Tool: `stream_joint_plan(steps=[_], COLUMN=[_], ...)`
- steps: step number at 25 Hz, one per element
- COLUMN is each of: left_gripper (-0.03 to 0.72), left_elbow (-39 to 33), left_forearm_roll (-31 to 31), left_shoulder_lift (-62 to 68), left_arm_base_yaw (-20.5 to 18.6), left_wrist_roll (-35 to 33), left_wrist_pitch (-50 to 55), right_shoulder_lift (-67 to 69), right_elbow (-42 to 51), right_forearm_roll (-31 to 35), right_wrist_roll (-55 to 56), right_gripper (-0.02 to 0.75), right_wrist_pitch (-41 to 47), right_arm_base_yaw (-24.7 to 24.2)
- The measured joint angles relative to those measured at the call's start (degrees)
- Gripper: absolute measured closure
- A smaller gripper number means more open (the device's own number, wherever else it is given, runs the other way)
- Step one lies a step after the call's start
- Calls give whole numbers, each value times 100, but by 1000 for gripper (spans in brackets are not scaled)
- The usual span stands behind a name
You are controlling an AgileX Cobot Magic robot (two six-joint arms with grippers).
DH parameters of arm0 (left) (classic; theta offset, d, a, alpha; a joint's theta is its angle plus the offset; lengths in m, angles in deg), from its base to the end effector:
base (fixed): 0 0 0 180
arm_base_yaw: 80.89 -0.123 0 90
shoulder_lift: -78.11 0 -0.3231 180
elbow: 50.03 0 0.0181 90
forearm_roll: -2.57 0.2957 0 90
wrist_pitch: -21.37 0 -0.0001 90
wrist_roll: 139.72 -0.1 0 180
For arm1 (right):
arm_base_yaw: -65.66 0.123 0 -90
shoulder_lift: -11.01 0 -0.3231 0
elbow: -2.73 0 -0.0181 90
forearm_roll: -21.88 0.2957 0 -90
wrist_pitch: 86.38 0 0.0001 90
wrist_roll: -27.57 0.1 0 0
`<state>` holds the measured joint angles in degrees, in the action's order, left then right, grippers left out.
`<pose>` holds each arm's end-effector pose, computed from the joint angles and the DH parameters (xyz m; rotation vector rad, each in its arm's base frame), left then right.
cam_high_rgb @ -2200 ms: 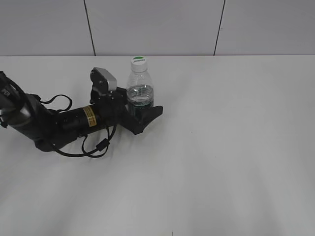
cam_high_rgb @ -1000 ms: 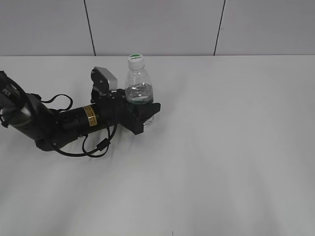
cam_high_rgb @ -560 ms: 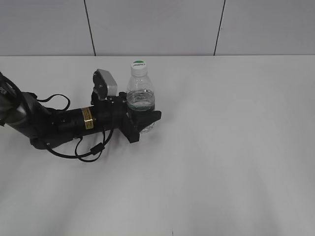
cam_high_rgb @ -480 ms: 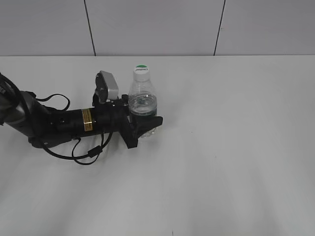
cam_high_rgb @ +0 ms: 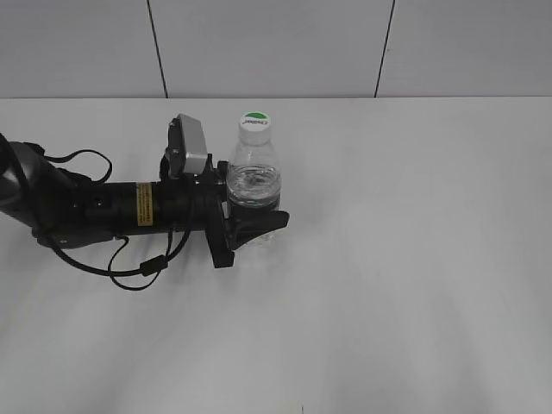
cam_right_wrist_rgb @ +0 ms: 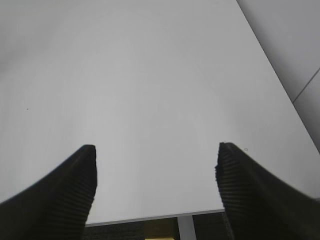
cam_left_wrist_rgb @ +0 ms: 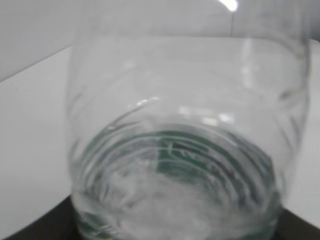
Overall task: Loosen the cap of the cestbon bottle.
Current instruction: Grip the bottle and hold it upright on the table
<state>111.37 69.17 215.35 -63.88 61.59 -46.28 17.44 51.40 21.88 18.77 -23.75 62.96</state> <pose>0.3805 -0.2051 0.0602 1.1795 1.4516 -0.9410 -0.0004 0.0000 0.2966 -0.1095 2.0542 -0.1245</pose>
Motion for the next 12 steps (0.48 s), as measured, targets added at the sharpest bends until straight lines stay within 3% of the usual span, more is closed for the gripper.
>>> stream_joint_plan(steps=[12], left_gripper=[277], left_elbow=[-360], left_forearm_roll=[-258], left_shoulder_lift=[-24], left_arm_base_yaw=[38], left_wrist_roll=[-245], left_wrist_pitch=[46], right_shoulder_lift=[0], right_elbow=[0], right_forearm_roll=[0], right_wrist_roll=[0], right_gripper=[172], right_wrist_pitch=[0], right_arm_base_yaw=[0])
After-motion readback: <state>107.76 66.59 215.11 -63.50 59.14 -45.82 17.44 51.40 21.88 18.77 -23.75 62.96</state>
